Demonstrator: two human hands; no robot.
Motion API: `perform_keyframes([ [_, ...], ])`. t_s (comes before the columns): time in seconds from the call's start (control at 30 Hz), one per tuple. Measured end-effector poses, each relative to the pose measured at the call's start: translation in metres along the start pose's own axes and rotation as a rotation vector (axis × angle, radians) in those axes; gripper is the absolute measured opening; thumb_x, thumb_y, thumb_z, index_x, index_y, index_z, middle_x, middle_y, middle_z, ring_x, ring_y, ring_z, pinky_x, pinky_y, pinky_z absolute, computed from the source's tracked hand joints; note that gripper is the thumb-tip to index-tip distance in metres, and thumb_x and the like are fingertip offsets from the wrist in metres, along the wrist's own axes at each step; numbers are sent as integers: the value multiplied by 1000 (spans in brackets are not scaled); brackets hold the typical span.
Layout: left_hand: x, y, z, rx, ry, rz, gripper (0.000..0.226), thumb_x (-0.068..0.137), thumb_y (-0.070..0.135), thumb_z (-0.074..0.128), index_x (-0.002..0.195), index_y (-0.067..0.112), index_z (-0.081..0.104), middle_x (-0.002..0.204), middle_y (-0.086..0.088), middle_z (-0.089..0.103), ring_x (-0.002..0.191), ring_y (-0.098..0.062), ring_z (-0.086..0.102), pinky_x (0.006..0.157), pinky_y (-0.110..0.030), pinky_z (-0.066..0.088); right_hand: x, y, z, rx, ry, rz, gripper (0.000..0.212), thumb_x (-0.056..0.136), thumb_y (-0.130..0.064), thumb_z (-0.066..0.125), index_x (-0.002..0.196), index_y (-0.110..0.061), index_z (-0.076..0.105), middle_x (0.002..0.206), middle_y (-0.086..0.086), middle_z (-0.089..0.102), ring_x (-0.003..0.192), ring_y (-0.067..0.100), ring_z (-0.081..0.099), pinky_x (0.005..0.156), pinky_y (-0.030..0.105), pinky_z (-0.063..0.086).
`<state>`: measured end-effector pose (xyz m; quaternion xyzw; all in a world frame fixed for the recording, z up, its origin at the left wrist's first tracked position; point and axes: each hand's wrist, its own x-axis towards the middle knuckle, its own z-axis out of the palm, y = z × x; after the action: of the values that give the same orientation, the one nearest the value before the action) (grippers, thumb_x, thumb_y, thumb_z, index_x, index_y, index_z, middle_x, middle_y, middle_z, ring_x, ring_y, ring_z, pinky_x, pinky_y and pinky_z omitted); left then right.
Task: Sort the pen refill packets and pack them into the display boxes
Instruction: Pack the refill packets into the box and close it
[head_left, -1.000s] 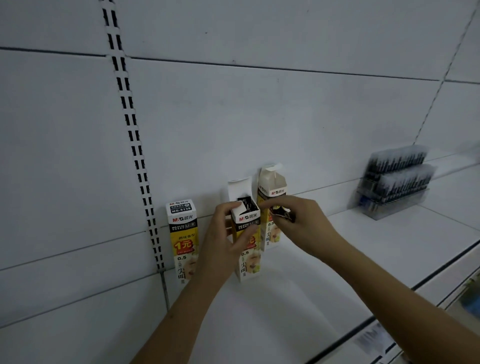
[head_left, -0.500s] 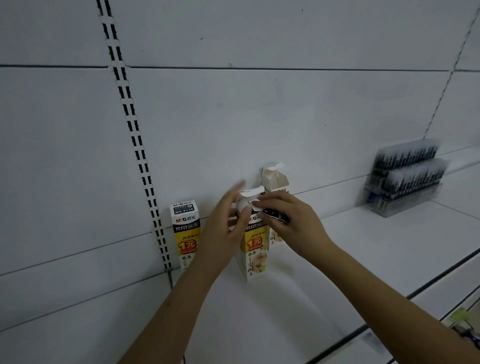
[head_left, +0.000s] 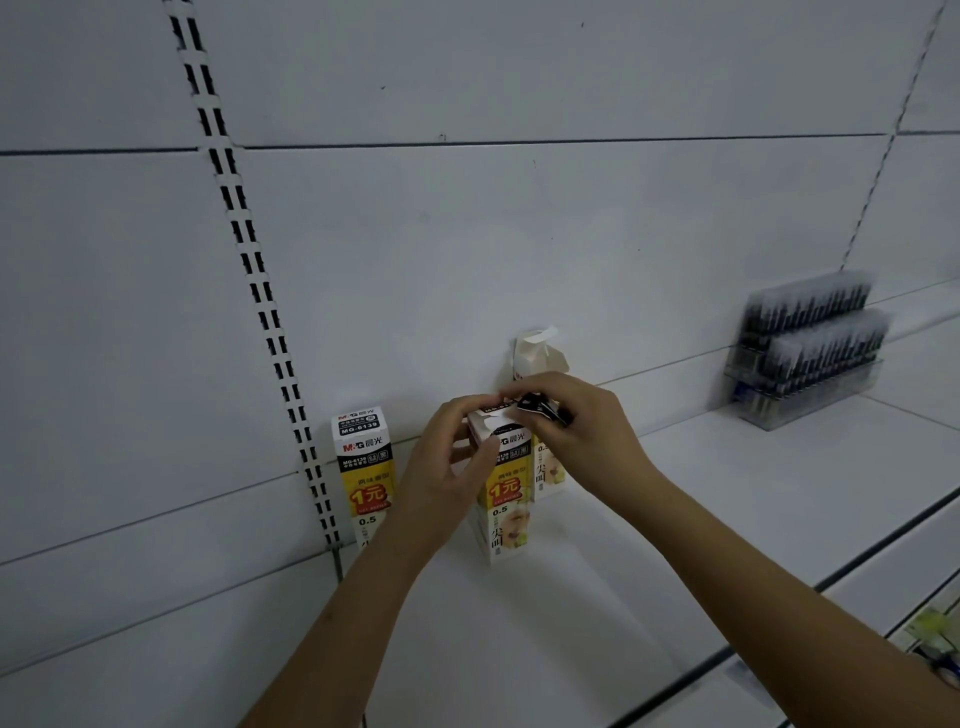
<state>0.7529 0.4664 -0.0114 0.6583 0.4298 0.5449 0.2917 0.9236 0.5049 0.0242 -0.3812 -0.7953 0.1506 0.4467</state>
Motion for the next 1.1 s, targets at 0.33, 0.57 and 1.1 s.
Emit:
perform_keyframes([
  [0.33,-2,7,4,-65,56,-6,22,101,28,47,114,17,61,104,-6,69,95,-13,69,72,-21,54,-6,3,5,223,-9,114,12,90,-29,65,101,-23,68,99,-17,69,92,3,65,73,22,57],
  [0.57,0,11,12,-170,83,-130,17,100,7,47,110,11,59,88,1,67,75,0,68,60,-14,50,-6,10,6,388,-33,201,6,92,-21,65,95,-17,69,108,-12,70,85,0,65,62,13,49],
  [1.1,-12,-27,3,-79,8,-112,76,93,12,63,145,48,22,142,8,49,126,-7,55,103,-41,50,-45,19,39,116,-134,259,58,84,-34,73,134,-38,44,125,-22,56,119,3,54,97,31,52],
])
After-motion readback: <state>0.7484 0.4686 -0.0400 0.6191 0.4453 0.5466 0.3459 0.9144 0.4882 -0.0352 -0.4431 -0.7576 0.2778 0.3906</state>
